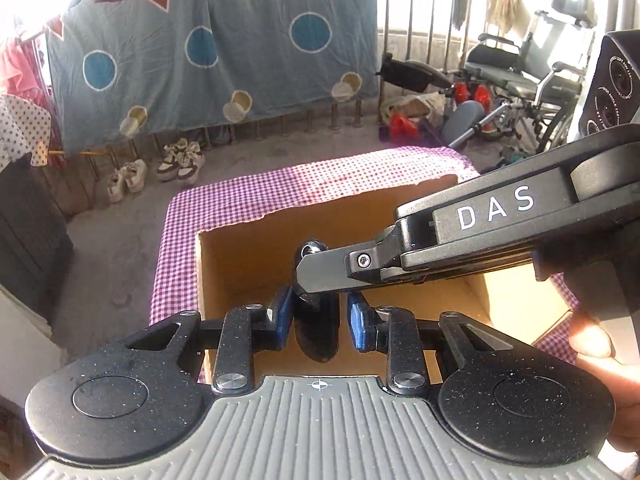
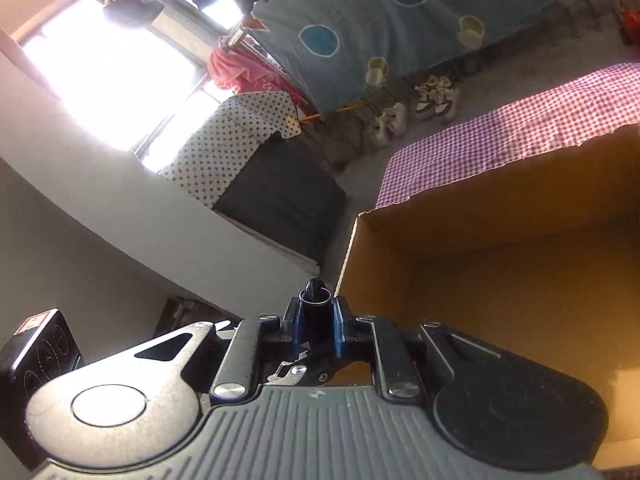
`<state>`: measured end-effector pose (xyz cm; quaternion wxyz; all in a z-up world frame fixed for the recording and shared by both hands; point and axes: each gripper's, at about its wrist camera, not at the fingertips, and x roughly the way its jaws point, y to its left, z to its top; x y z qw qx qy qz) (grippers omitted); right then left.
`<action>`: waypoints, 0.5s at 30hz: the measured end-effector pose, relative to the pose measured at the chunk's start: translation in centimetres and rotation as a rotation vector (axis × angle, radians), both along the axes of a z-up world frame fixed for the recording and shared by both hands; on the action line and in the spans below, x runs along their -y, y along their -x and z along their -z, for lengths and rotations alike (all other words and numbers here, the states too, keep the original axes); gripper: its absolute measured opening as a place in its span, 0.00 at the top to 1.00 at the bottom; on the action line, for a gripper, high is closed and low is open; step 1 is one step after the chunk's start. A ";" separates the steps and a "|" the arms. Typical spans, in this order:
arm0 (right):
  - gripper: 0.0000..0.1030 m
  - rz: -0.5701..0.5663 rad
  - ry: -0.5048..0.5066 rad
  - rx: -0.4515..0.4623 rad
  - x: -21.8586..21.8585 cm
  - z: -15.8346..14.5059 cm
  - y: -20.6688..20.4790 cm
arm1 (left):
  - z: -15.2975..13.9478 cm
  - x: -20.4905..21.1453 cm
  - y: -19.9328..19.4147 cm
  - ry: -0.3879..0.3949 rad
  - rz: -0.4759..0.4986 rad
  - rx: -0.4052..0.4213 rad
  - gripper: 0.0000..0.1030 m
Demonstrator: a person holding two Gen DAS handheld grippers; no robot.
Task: Organize rigid objects
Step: 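Lift the black fob with the left gripper and carry it over the box, then open the left gripper to drop the fob into the box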
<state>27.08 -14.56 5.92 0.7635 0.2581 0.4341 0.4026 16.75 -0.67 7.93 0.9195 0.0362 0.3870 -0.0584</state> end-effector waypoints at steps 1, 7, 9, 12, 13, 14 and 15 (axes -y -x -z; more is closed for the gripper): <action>0.83 -0.006 0.007 -0.027 -0.6 0.6 -1.2 | 0.5 -0.4 -1.0 0.008 -0.014 -0.029 0.73; 0.84 -0.018 0.018 -0.216 -3.0 5.6 -7.0 | 3.2 -1.9 -4.4 -0.018 -0.073 -0.122 0.70; 0.84 -0.009 0.025 -0.253 -3.6 6.9 -8.6 | 3.6 -2.6 -4.8 -0.015 -0.098 -0.139 0.69; 0.84 -0.004 0.031 -0.290 -4.8 8.4 -10.5 | 3.7 -3.4 -4.9 0.011 -0.110 -0.150 0.67; 0.84 0.002 0.041 -0.292 -5.2 8.7 -10.9 | 3.7 -3.5 -4.7 0.006 -0.109 -0.148 0.66; 0.84 0.006 0.053 -0.293 -5.6 9.1 -11.5 | 3.7 -3.4 -4.5 0.000 -0.110 -0.145 0.65; 0.84 -0.003 0.056 -0.302 -6.0 9.4 -11.9 | 3.6 -3.4 -4.3 -0.006 -0.109 -0.142 0.65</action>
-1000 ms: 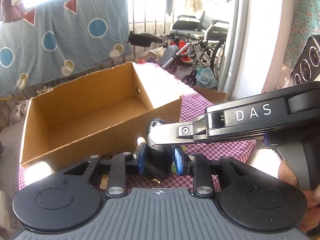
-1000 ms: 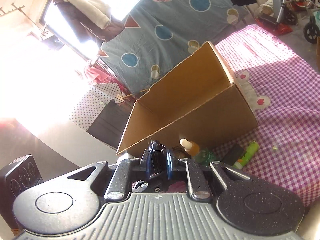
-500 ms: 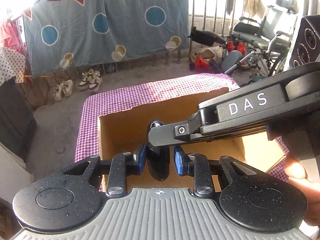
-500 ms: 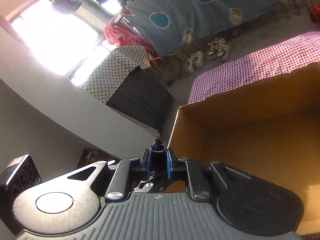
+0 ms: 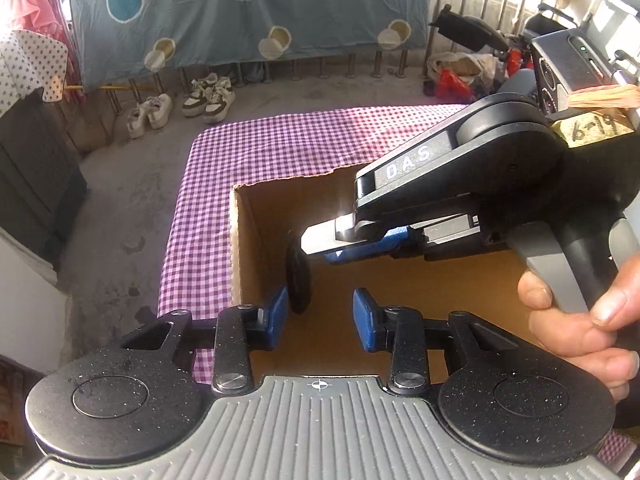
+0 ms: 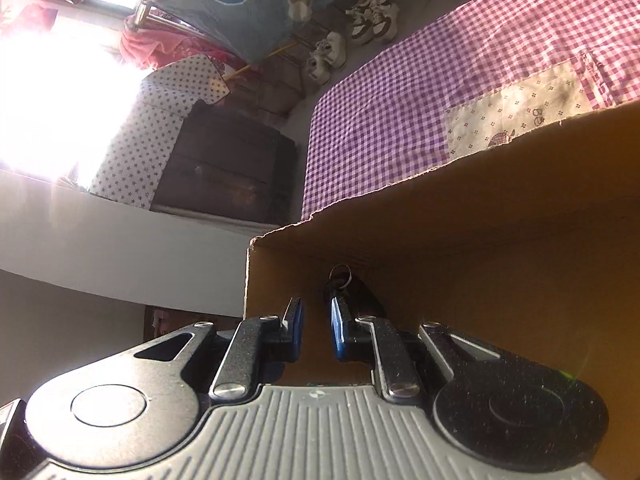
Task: Organize rigid objects
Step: 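Open the left gripper to drop the fob into the box, then move the left gripper back to the green-yellow glue stick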
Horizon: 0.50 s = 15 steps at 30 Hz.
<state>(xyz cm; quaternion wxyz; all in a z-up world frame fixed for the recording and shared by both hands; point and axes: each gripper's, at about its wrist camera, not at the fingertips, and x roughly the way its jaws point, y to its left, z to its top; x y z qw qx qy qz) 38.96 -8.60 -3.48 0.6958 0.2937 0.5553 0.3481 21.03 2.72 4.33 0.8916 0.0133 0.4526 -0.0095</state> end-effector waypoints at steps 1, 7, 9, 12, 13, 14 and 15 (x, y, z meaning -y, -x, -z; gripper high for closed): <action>0.83 0.002 -0.006 -0.015 -0.2 0.3 -0.3 | -0.1 0.0 0.1 -0.003 0.001 0.004 0.65; 0.83 0.029 -0.008 0.018 0.5 -0.8 0.4 | -1.8 -0.8 1.3 0.024 0.004 0.042 0.62; 0.82 0.031 -0.011 0.058 1.9 -2.3 1.6 | -2.5 -1.1 2.1 0.030 0.011 0.071 0.59; 0.82 0.042 -0.026 0.126 4.9 -5.0 4.2 | -3.8 -1.1 3.9 0.053 0.024 0.115 0.56; 0.82 0.047 -0.031 0.149 5.9 -5.9 5.1 | -4.3 -1.0 4.7 0.060 0.030 0.131 0.56; 0.82 0.051 -0.037 0.168 6.8 -6.6 6.0 | -4.7 -0.9 5.4 0.064 0.035 0.147 0.56; 0.82 0.054 -0.046 0.193 8.0 -7.5 7.3 | -5.1 -0.7 6.2 0.067 0.041 0.164 0.55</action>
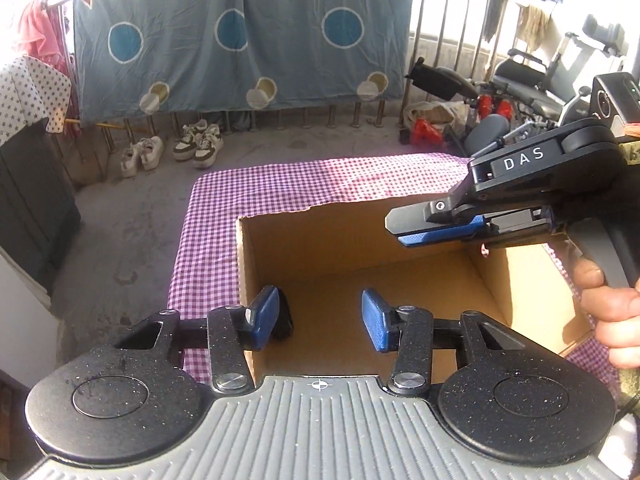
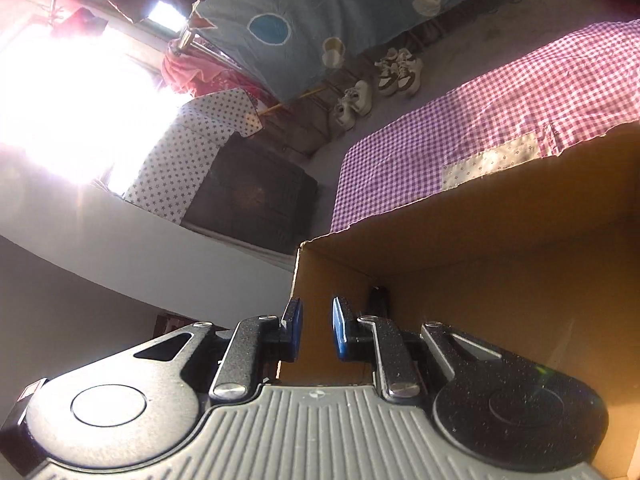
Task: Organize rigid objects
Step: 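Move the left gripper back to the green-yellow glue stick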
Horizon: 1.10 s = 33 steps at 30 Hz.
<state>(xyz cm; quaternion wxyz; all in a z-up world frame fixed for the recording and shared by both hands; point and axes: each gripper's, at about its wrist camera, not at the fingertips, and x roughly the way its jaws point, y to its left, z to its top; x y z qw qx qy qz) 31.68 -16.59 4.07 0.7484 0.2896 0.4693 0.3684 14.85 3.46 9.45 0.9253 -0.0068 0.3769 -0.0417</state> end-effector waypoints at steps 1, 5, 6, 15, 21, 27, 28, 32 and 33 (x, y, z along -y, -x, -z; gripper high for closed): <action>0.82 0.006 -0.005 0.026 1.3 -1.0 1.4 | -0.4 0.2 0.8 0.003 0.007 0.019 0.55; 0.82 0.025 -0.035 0.109 5.9 -3.4 7.0 | -1.5 1.5 4.3 -0.003 0.052 0.090 0.53; 0.82 0.035 -0.048 0.130 7.3 -3.8 8.8 | -1.6 2.0 5.1 -0.003 0.068 0.100 0.52; 0.82 0.278 -0.071 0.170 15.6 0.7 19.8 | 1.9 6.2 10.6 0.064 0.229 0.089 0.47; 0.81 0.475 0.040 0.041 17.0 8.3 22.0 | 7.6 11.8 11.5 0.011 0.384 0.010 0.48; 0.81 0.476 0.119 -0.030 16.8 11.9 21.3 | 11.4 16.8 9.8 -0.119 0.463 -0.009 0.56; 0.81 0.473 0.117 -0.037 16.8 12.0 21.2 | 11.7 17.2 9.4 -0.123 0.465 -0.017 0.57; 0.81 0.464 0.109 -0.061 16.5 12.9 20.2 | 13.0 18.6 8.6 -0.155 0.470 -0.052 0.62; 0.81 0.462 0.106 -0.071 16.5 13.2 19.9 | 13.3 18.9 8.3 -0.164 0.471 -0.062 0.64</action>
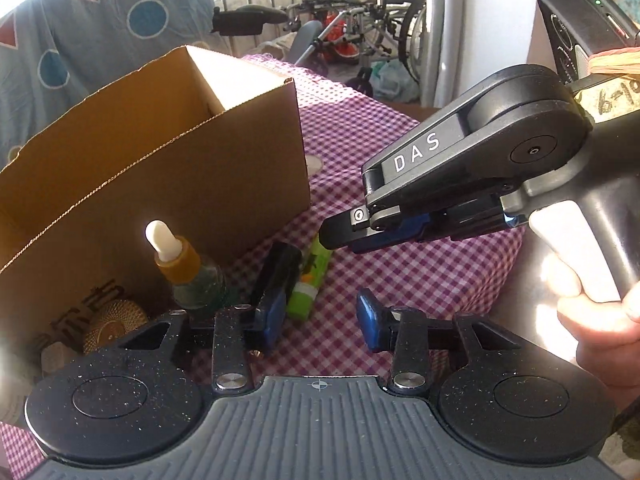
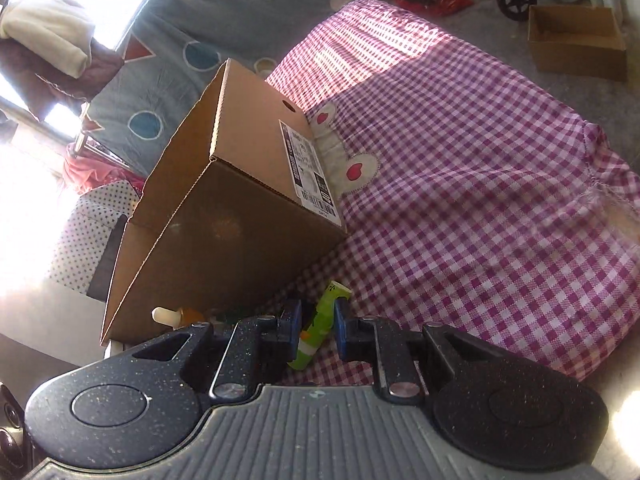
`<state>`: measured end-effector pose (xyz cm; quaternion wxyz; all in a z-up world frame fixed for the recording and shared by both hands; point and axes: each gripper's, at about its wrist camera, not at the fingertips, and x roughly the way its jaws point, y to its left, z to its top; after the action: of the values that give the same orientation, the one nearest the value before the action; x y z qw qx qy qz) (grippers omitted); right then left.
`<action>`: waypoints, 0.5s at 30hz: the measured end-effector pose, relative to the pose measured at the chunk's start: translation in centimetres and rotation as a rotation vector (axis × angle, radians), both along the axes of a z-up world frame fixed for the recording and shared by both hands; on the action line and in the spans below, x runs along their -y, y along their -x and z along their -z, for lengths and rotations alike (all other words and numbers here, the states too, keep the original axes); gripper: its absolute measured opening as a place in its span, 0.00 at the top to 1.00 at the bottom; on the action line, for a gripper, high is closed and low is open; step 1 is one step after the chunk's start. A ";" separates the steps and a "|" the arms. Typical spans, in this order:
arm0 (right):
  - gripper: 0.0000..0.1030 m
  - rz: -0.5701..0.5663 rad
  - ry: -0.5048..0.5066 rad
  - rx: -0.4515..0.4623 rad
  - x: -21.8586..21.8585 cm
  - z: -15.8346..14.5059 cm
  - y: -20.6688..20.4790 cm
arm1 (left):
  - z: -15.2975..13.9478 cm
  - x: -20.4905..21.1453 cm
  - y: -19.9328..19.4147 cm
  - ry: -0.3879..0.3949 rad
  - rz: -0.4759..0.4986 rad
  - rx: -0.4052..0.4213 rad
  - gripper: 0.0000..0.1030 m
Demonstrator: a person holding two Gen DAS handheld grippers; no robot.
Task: Organize rigid objects
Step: 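Move the left gripper back to the green-yellow glue stick, then close the left gripper on the green-yellow glue stick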
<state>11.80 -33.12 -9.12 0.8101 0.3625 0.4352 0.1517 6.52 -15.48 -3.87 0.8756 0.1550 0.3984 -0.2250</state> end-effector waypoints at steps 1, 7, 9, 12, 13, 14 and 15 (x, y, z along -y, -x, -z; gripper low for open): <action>0.81 -0.001 -0.005 -0.007 0.1 0.2 -0.2 | 0.3 0.2 0.0 -0.009 0.001 -0.007 0.64; 0.81 -0.009 -0.040 -0.030 0.6 1.2 -0.9 | 0.8 0.6 -0.8 -0.018 -0.006 -0.038 0.64; 0.81 -0.007 -0.046 -0.032 0.7 1.3 -1.0 | 0.8 0.5 -1.0 -0.008 -0.009 -0.058 0.64; 0.81 -0.005 -0.052 -0.030 1.3 1.3 -0.9 | 0.8 0.3 -1.2 0.042 0.000 -0.106 0.64; 0.81 -0.007 -0.050 -0.029 1.4 1.2 -0.9 | 0.8 0.2 -1.2 0.047 -0.003 -0.112 0.64; 0.81 -0.009 -0.048 -0.028 1.4 1.2 -0.9 | 0.8 0.4 -1.2 0.041 -0.009 -0.107 0.64; 0.81 -0.015 -0.045 -0.025 1.4 1.1 -0.9 | 0.8 0.4 -1.1 0.033 -0.016 -0.098 0.64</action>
<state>12.74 -34.50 -10.20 0.7950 0.3791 0.4447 0.1628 7.63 -15.91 -4.62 0.8592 0.1259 0.4383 -0.2320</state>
